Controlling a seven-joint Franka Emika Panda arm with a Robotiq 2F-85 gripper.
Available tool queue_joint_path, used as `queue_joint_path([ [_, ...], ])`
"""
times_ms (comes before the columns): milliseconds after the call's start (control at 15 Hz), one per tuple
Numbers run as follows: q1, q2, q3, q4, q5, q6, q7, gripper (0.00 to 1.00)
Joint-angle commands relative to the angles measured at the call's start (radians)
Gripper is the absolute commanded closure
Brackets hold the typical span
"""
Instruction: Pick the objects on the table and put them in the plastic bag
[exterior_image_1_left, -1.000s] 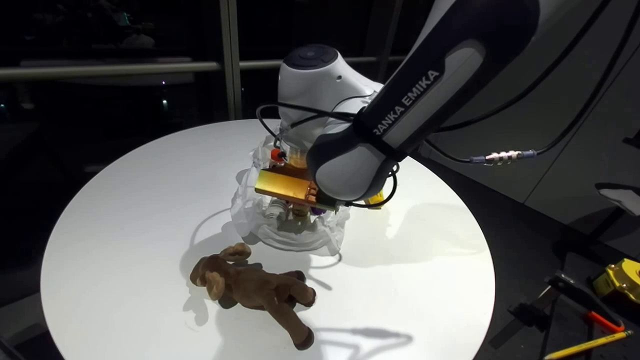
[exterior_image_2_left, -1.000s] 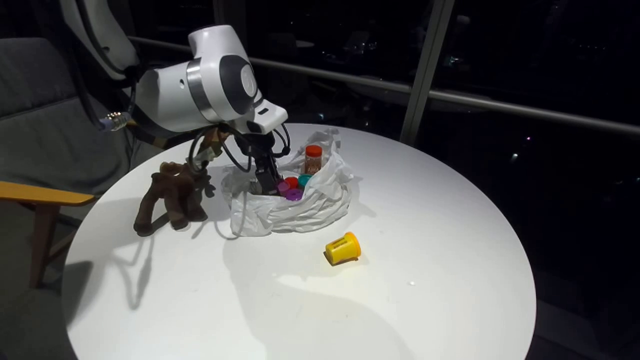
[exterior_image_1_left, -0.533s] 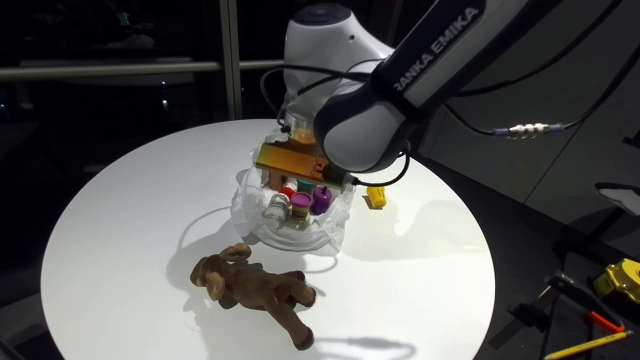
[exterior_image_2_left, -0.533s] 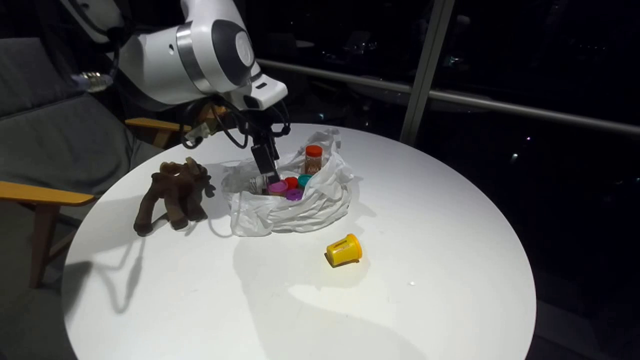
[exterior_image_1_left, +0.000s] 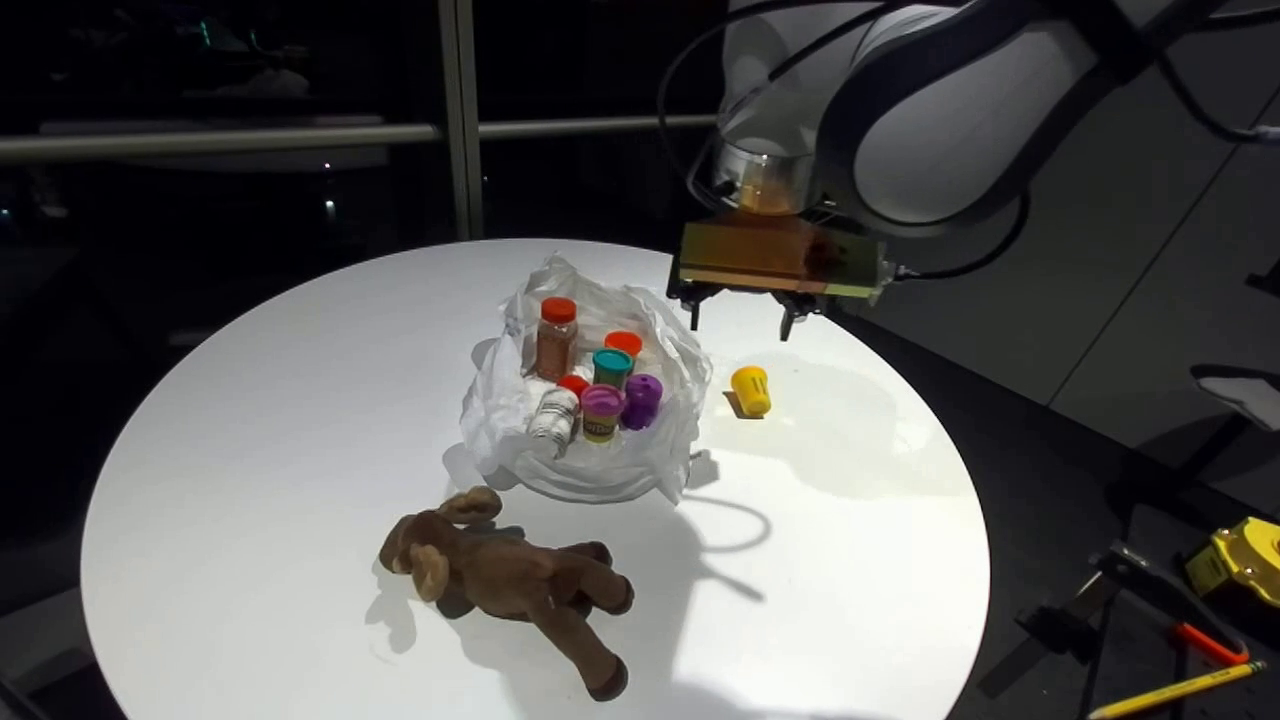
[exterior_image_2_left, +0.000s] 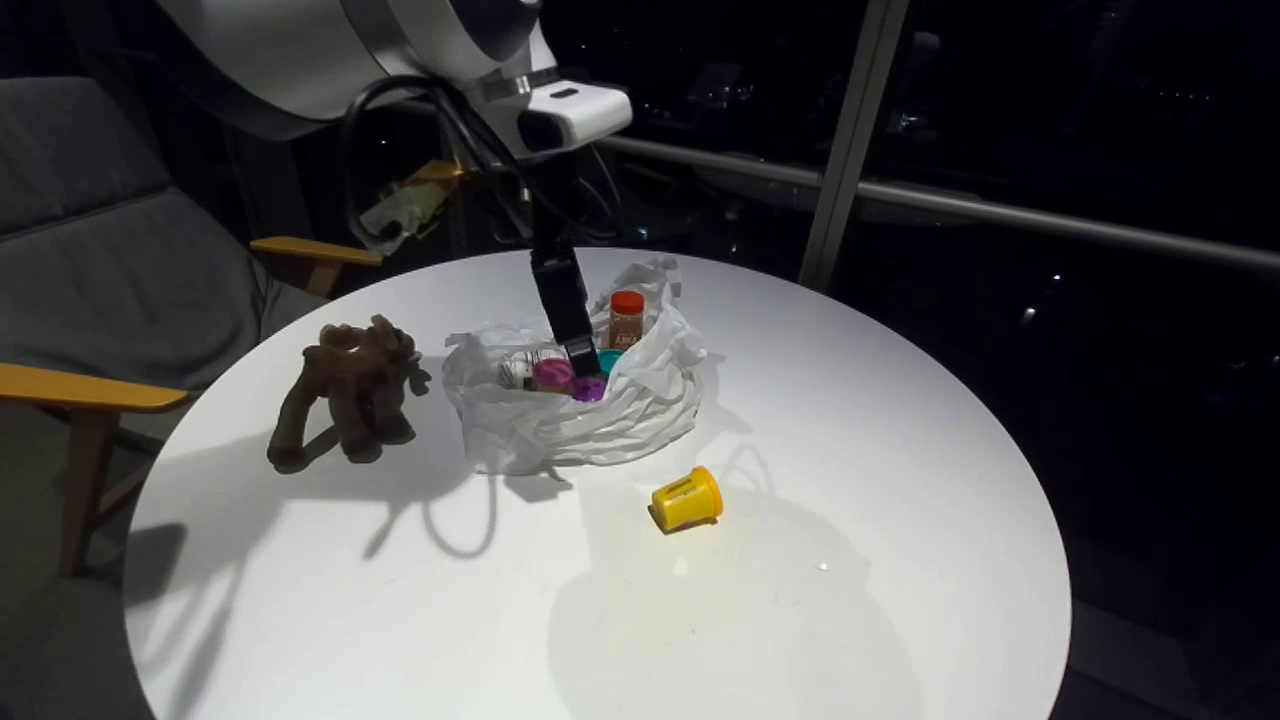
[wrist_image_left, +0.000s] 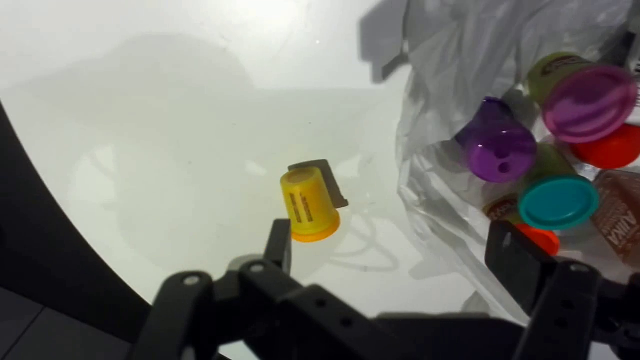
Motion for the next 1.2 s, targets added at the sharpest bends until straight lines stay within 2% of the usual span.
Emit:
queue_joint_path([
  [0,-0.112,0.007,0.061,-0.042,-0.021,0.031,-0.141,0.00],
  [200,-0.136,0.114,0.051,-0.012,-0.052,0.071,-0.174,0.00],
  [400,-0.139,0.213,0.036,0.027,-0.030,0.123,-0.191,0.00],
  [733,-0.083,0.351,-0.050,0.126,-0.001,0.222,-0.140,0.00],
  [1067,-0.081,0.417,-0.093,0.208,0.075,0.233,-0.168,0.00],
  [1133,-0.090,0.428,-0.086,0.224,0.095,0.220,-0.182,0.25],
])
